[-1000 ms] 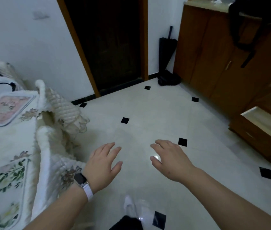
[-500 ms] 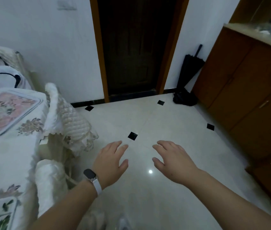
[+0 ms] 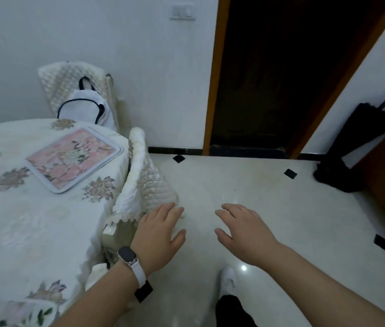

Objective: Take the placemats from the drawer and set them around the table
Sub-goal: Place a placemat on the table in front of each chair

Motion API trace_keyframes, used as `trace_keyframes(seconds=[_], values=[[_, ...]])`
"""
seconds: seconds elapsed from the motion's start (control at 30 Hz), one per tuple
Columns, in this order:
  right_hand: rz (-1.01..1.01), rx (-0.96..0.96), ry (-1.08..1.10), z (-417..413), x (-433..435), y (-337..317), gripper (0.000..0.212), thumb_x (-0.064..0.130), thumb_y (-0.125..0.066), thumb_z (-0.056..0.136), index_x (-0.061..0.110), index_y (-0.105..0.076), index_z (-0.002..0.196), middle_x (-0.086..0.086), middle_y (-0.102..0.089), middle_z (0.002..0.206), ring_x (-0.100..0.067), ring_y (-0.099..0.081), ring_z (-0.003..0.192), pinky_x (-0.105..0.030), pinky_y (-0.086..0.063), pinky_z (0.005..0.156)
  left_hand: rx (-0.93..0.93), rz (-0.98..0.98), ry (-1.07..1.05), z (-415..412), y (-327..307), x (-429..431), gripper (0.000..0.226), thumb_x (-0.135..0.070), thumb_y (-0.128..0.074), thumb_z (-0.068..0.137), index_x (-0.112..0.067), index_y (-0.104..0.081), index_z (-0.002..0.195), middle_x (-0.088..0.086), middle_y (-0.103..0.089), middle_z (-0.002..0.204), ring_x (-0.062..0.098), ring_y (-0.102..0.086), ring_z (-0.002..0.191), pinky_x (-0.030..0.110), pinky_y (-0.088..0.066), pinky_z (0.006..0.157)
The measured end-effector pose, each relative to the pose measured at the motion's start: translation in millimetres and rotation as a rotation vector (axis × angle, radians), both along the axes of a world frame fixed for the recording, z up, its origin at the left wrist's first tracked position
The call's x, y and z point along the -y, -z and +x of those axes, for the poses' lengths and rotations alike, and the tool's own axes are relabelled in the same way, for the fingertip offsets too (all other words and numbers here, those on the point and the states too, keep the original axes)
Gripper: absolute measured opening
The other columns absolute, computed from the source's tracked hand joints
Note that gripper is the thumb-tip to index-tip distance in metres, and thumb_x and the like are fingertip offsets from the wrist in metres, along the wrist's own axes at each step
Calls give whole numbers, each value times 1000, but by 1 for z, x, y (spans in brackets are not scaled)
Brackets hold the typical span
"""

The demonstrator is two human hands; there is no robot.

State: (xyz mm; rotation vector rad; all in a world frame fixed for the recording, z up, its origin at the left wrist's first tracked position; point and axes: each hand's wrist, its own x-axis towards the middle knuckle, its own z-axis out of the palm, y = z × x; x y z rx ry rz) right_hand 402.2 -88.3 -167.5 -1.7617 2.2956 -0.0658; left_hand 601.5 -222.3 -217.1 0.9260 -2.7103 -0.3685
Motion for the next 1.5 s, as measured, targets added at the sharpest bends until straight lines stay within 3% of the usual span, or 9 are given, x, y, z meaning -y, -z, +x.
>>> trace_keyframes(seconds=[0.37, 0.6, 1.07, 1.23, 1.33, 1.5], values=[[-39, 74, -228, -119, 185, 0, 53, 48, -35, 99, 26, -34, 148, 3, -30, 156, -15, -25, 142, -34, -20, 115, 98, -8, -253, -76, -15, 123, 55, -49, -47, 84, -23, -54, 132, 2, -56, 135, 27, -55, 117, 42, -47, 93], [-54, 47, -297, -184, 279, -12, 54, 47, -36, 99, 25, -33, 149, 4, -31, 155, -15, -27, 141, -34, -21, 115, 47, -30, -396, -124, -25, 190, 54, -49, -47, 85, -22, -57, 131, 2, -57, 133, 25, -52, 120, 41, -45, 96], [3, 1, -590, -149, 509, -4, 53, 48, -37, 98, 24, -37, 145, 2, -33, 154, -16, -27, 141, -38, -25, 115, -55, -24, -604, -121, 13, 365, 50, -47, -48, 86, -20, -59, 128, 5, -60, 129, 28, -55, 116, 44, -47, 92], [65, -88, -690, -132, 589, 1, 55, 50, -31, 97, 24, -39, 144, 3, -35, 152, -15, -30, 139, -35, -26, 114, -73, -24, -624, -100, 34, 430, 46, -44, -49, 87, -20, -61, 124, 4, -60, 129, 29, -58, 114, 43, -48, 92], [67, -128, -743, -114, 625, -1, 67, 56, -20, 89, 21, -46, 139, 2, -39, 149, -17, -35, 136, -35, -29, 110, -78, -39, -657, -83, 39, 456, 47, -44, -50, 85, -20, -61, 124, 5, -61, 128, 30, -58, 114, 43, -48, 92], [70, -190, -879, -73, 667, 2, 54, 49, -35, 92, 20, -50, 135, -1, -45, 144, -22, -42, 132, -36, -34, 105, -92, -10, -791, -47, 45, 465, 48, -43, -49, 86, -19, -62, 125, 7, -61, 129, 32, -58, 117, 46, -49, 93]])
